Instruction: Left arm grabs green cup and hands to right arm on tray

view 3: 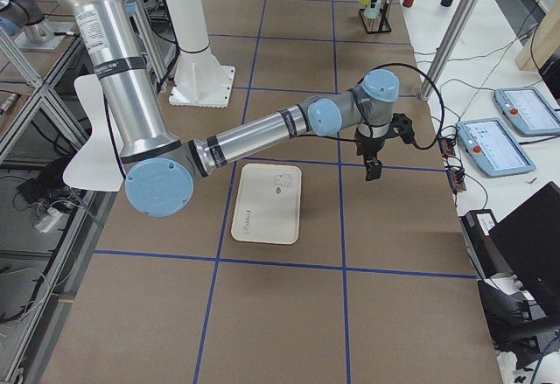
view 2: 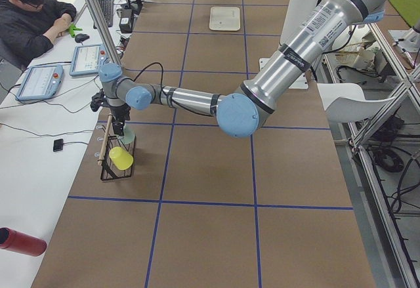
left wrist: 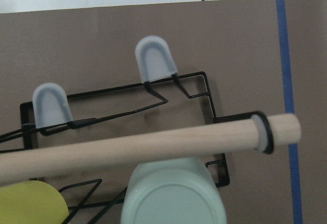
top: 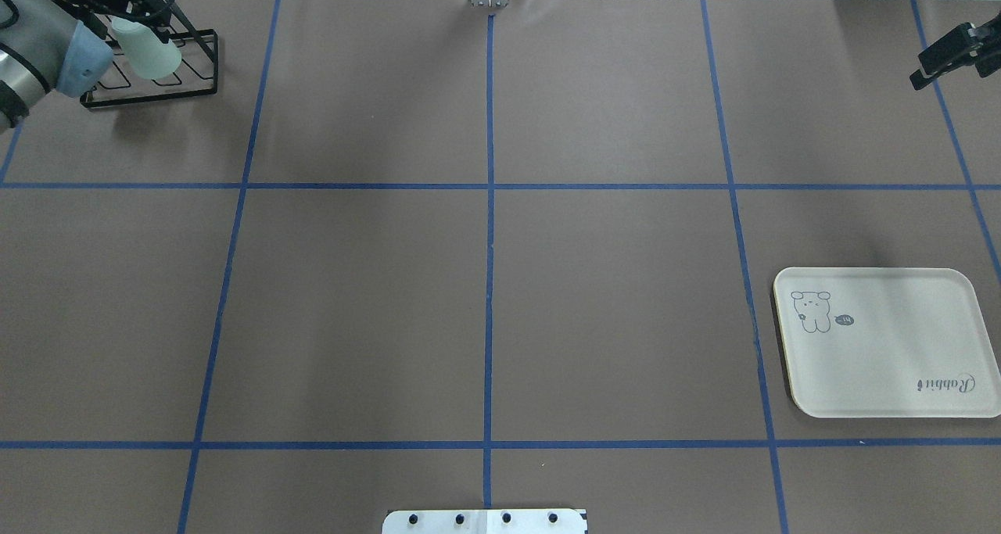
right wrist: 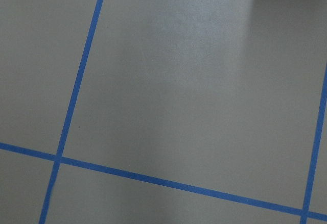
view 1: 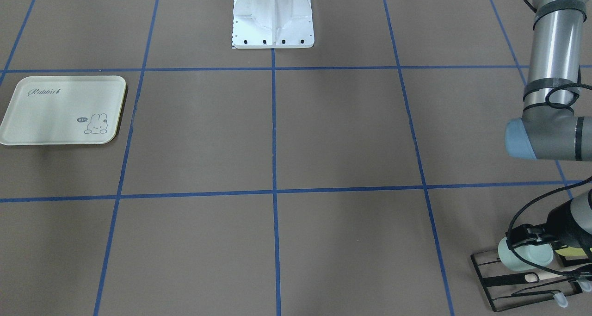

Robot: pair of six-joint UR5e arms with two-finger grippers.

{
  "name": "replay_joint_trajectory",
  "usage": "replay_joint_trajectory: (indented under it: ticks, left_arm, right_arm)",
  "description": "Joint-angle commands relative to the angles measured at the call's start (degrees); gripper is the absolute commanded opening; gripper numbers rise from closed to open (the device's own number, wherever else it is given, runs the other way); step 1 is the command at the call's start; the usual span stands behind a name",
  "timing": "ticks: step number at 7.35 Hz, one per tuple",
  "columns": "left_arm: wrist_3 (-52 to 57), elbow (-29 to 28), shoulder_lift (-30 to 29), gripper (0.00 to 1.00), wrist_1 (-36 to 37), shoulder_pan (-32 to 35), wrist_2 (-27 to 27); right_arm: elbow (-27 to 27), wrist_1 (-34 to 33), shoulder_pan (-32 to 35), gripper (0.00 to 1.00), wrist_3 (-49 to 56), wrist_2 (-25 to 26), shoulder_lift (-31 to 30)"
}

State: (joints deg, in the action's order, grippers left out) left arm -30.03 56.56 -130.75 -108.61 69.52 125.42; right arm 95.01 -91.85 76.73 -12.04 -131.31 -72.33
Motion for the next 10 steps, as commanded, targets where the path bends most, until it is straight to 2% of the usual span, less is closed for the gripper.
replay_joint_trajectory:
  ticks: [1, 4, 6, 10]
  left_arm:
    - [-0.29, 0.04, -0.12, 0.9, 0.07, -0.09, 0.0]
    - [-0.2, -0.22, -0.47, 0.92, 0.33, 0.0, -0.35]
    - [0.06, -1.27, -1.43, 0.92, 0.33, 0.0, -4.21]
    - [-0.2, -1.27, -1.61, 0.92, 0.07, -0.09, -4.22]
  right_arm:
    - [0.0, 0.0, 0.0, 1.0, 0.0, 0.0, 0.0]
    - [-0.09, 0.0, 0.0, 1.0, 0.0, 0.0, 0.0]
    - [-0.09, 0.0, 0.0, 1.0, -0.09, 0.0, 0.0]
    - [0.0, 0.0, 0.0, 1.0, -0.18, 0.0, 0.0]
